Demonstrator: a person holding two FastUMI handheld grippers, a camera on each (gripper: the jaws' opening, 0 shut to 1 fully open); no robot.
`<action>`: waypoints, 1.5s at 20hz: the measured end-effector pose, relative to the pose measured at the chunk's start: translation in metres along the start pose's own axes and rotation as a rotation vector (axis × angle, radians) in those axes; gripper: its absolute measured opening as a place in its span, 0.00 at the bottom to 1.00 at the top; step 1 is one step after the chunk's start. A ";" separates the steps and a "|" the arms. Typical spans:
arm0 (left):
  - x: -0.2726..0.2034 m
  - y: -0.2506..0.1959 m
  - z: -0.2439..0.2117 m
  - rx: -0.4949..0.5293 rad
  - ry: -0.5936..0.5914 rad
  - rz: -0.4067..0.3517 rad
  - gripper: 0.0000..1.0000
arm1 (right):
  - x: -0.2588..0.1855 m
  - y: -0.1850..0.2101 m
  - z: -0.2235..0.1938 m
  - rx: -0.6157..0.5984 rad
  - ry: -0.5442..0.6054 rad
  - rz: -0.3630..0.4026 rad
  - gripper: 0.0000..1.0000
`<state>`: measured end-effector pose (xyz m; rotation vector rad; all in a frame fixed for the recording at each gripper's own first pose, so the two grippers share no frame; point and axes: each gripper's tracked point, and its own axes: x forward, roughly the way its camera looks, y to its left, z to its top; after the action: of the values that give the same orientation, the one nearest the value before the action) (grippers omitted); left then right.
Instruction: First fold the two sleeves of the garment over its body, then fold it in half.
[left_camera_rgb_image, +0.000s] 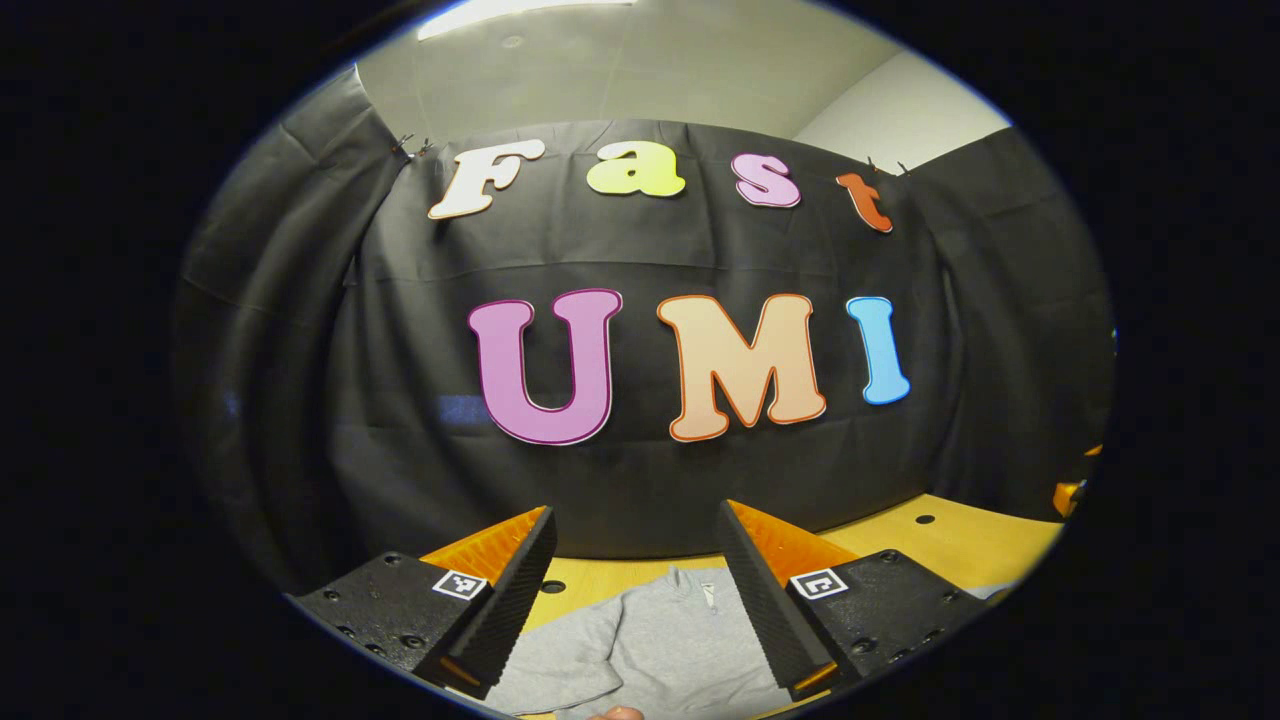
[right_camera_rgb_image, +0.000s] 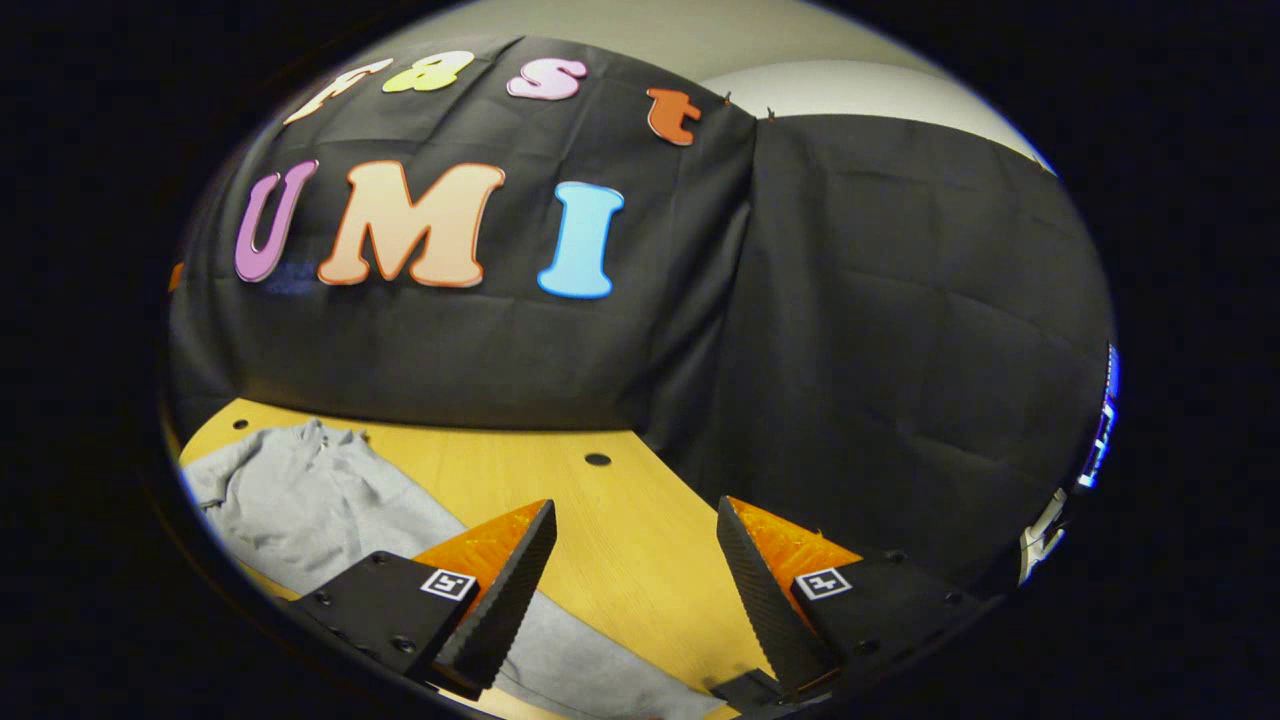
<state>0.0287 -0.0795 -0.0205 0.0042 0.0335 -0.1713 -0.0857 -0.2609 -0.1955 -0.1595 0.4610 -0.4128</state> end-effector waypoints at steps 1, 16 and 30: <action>0.001 -0.002 -0.002 0.000 0.004 -0.003 0.94 | 0.001 -0.007 -0.014 -0.006 0.030 -0.012 1.00; 0.011 -0.045 -0.013 -0.005 0.037 -0.050 0.94 | -0.012 -0.033 -0.186 0.035 0.485 -0.023 1.00; 0.029 -0.129 -0.019 0.019 0.061 -0.088 0.94 | -0.021 -0.023 -0.230 -0.188 0.572 0.230 1.00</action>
<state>0.0343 -0.2112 -0.0404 0.0266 0.0931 -0.2590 -0.2171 -0.2858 -0.3854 -0.1669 1.0720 -0.1815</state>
